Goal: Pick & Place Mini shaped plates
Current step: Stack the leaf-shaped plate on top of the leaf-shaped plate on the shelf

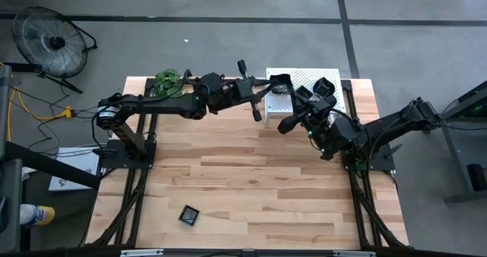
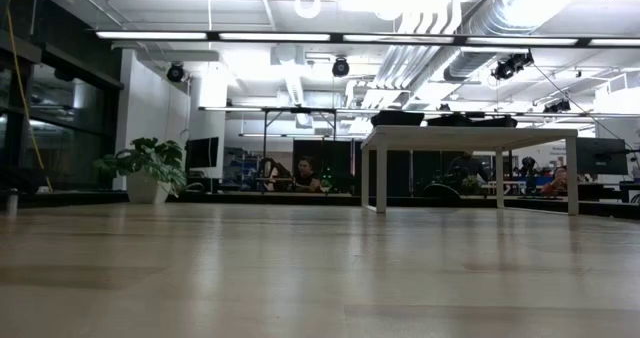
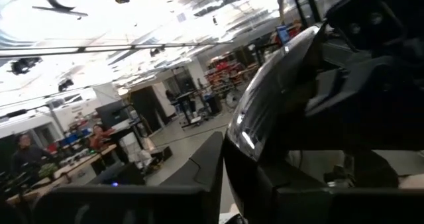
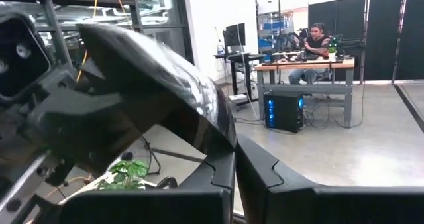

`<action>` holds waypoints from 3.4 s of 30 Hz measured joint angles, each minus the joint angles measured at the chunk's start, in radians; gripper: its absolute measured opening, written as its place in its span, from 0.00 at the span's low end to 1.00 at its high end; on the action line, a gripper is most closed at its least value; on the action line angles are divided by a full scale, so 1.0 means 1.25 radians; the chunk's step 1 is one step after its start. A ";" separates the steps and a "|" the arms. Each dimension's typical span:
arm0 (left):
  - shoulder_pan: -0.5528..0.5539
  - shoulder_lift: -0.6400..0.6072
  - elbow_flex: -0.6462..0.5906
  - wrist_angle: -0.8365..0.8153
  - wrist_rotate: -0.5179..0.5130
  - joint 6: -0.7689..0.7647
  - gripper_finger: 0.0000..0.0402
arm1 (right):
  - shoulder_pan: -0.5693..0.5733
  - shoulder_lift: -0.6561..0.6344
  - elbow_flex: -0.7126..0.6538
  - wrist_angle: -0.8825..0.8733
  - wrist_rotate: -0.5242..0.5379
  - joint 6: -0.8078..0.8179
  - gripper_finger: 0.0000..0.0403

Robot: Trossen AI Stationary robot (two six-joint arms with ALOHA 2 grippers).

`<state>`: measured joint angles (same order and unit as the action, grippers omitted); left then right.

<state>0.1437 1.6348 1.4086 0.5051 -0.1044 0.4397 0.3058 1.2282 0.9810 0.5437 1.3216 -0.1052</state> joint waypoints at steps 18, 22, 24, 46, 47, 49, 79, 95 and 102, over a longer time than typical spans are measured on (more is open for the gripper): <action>0.000 -0.030 0.000 -0.043 0.016 0.022 0.31 | 0.000 -0.089 0.001 0.001 0.196 -0.088 0.00; 0.012 -0.074 -0.001 -0.110 0.049 0.058 0.31 | -0.020 -0.138 0.001 0.006 0.199 -0.103 0.00; 0.029 -0.102 -0.001 -0.154 0.075 0.070 0.31 | -0.031 -0.168 0.001 0.005 0.199 -0.114 0.00; 0.196 -0.236 0.000 -0.449 0.383 0.088 0.31 | -0.042 -0.308 -0.001 -0.178 0.102 -0.065 0.00; 0.200 -0.236 0.000 -0.450 0.395 0.088 0.31 | -0.045 -0.309 -0.001 -0.189 0.092 -0.056 0.00; 0.203 -0.236 0.000 -0.449 0.425 0.088 0.31 | -0.059 -0.309 -0.001 -0.195 0.101 -0.044 0.00; 0.241 -0.237 0.000 -0.448 0.812 -0.032 0.31 | -0.479 -0.286 -0.001 -0.805 -0.367 0.809 0.00; 0.242 -0.274 -0.001 -0.696 0.900 0.058 0.31 | -0.798 -0.280 -0.001 -1.193 -0.760 1.008 0.00; 0.241 -0.306 -0.001 -0.786 0.898 0.124 0.31 | -0.867 -0.276 -0.001 -1.234 -0.824 0.955 0.00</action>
<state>0.4450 1.2517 1.4078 -0.4770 1.0179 0.5945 -0.7780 0.8831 0.9802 -0.9983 0.2910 1.0885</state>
